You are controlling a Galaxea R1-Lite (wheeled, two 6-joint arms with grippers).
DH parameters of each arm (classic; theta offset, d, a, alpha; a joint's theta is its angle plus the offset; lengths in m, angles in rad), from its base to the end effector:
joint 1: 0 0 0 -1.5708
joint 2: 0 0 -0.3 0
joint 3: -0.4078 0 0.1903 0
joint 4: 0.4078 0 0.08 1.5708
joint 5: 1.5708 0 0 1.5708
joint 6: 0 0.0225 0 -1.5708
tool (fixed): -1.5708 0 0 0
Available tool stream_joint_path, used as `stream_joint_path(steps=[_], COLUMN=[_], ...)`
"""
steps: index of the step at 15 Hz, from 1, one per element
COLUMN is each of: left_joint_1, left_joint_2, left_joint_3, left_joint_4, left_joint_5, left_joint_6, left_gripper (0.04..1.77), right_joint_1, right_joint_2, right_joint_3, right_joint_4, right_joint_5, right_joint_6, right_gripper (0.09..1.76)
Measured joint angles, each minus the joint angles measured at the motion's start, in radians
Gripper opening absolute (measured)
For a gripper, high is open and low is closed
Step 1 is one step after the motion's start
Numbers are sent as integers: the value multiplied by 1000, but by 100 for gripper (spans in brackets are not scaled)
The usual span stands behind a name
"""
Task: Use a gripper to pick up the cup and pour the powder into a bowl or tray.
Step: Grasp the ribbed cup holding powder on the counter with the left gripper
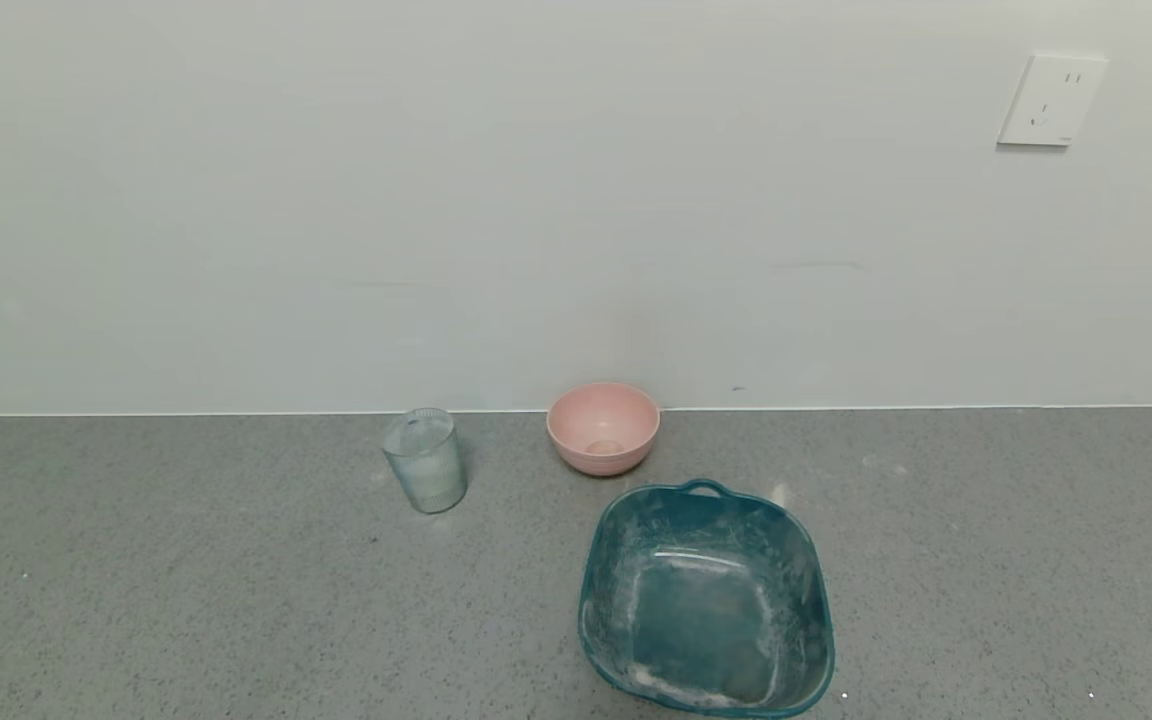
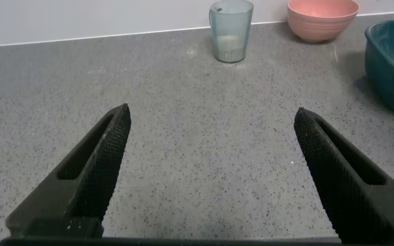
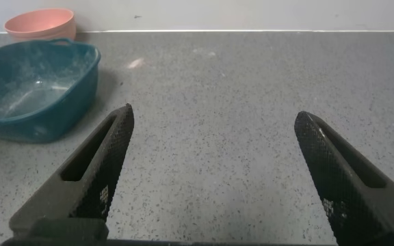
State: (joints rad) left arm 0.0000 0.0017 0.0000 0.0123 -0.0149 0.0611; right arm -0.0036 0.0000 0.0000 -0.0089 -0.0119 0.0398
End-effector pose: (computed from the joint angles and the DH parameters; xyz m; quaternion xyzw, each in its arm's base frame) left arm -0.0227 -0.0003 0.0742 0.0305 0.0068 -0.0077 0.9995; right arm -0.0228 -0.0002 0.0764 0.0199 -0.0046 -0.0077 0.9998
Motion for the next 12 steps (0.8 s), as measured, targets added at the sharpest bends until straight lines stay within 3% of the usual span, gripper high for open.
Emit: stream_joint_path(steps=[12], left_joint_1=[0], left_joint_2=[0], left_joint_3=[-15], left_joint_4=[11], left_joint_5=[-9], left_joint_6=[4], left_gripper=[172], right_joint_1=[0], right_joint_2=[0], right_joint_3=[0], right_joint_4=[0], right_joint_5=[0], right_joint_6=[0], right_gripper=[171])
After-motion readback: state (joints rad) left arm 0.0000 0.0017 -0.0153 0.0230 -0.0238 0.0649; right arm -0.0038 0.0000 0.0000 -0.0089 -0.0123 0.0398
